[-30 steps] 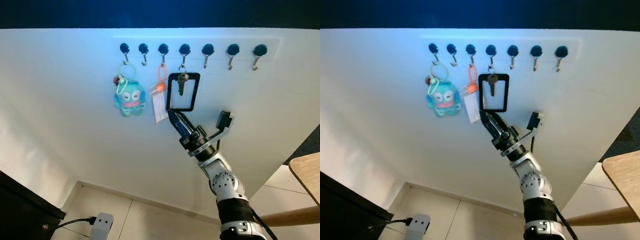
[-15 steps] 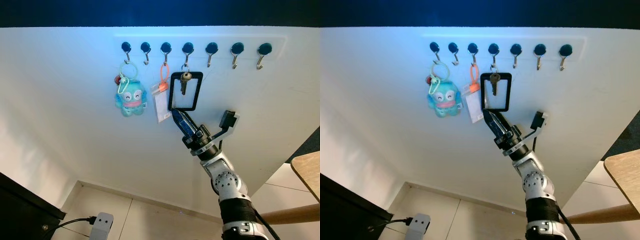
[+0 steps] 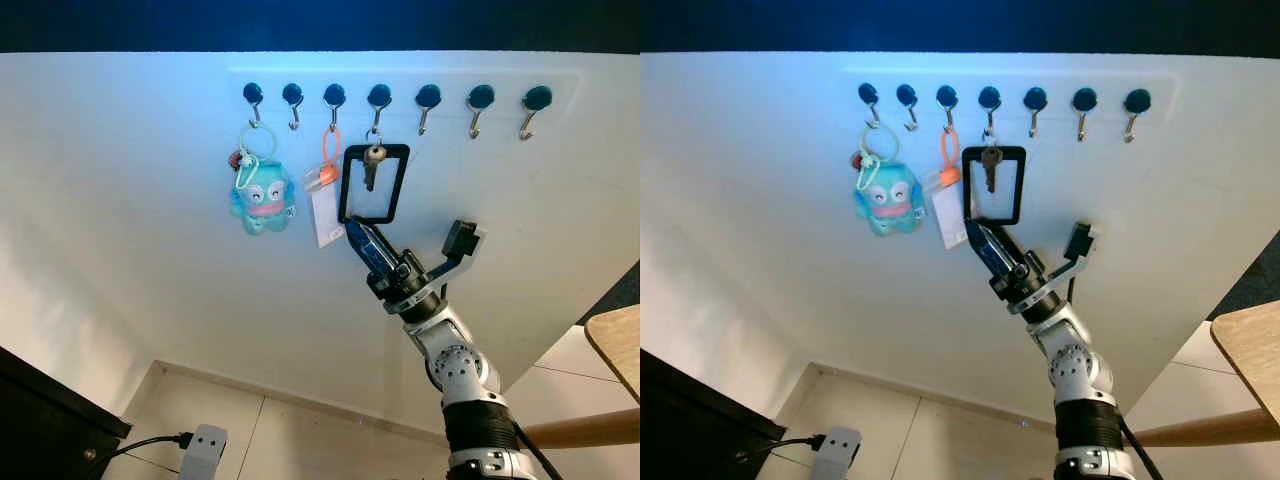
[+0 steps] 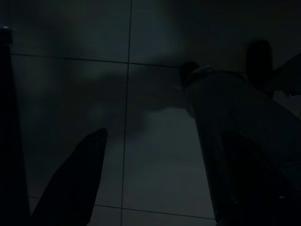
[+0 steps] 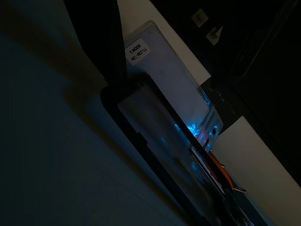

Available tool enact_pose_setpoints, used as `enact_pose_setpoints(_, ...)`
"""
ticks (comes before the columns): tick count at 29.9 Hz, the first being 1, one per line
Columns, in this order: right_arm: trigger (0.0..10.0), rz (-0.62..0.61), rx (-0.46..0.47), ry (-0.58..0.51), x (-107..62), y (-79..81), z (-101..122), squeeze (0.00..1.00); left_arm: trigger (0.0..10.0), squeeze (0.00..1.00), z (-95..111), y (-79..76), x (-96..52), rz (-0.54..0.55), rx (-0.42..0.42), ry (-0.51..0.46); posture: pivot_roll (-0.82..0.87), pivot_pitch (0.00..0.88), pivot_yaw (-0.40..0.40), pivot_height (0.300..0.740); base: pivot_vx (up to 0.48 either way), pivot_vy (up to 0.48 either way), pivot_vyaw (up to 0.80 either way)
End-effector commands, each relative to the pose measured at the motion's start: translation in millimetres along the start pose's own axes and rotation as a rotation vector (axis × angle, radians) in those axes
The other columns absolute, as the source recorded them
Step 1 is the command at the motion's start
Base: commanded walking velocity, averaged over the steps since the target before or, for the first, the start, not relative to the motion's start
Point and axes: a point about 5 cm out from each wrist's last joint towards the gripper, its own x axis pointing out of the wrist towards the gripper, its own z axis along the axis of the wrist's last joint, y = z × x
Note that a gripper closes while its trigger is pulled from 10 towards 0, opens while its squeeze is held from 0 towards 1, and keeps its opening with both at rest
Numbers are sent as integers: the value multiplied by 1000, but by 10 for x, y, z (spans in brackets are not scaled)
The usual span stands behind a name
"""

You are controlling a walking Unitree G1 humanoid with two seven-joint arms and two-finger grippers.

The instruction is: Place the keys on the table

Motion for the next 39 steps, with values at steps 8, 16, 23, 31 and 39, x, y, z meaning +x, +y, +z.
enact_pose_setpoints(8,0,11,0,-31,50,46,25,0,10000,0,-153,-24,-13,-13,3,59,-130,57,115,740,0,0,0)
enact_pose_setpoints(16,0,13,4,-37,46,58,15,0,10000,0,-154,-26,-13,-13,2,61,-130,57,115,740,0,0,0)
enact_pose_setpoints(23,0,10,4,-39,36,65,6,0,10000,0,-154,-21,-14,-13,4,61,-130,62,118,740,0,0,0)
enact_pose_setpoints(31,0,44,0,-50,54,112,28,0,10000,0,-153,-17,-14,-12,8,62,-131,61,121,740,0,0,0)
enact_pose_setpoints(39,0,111,8,-41,85,210,35,0,10000,0,-154,-14,-15,-11,10,62,-130,61,123,740,0,0,0)
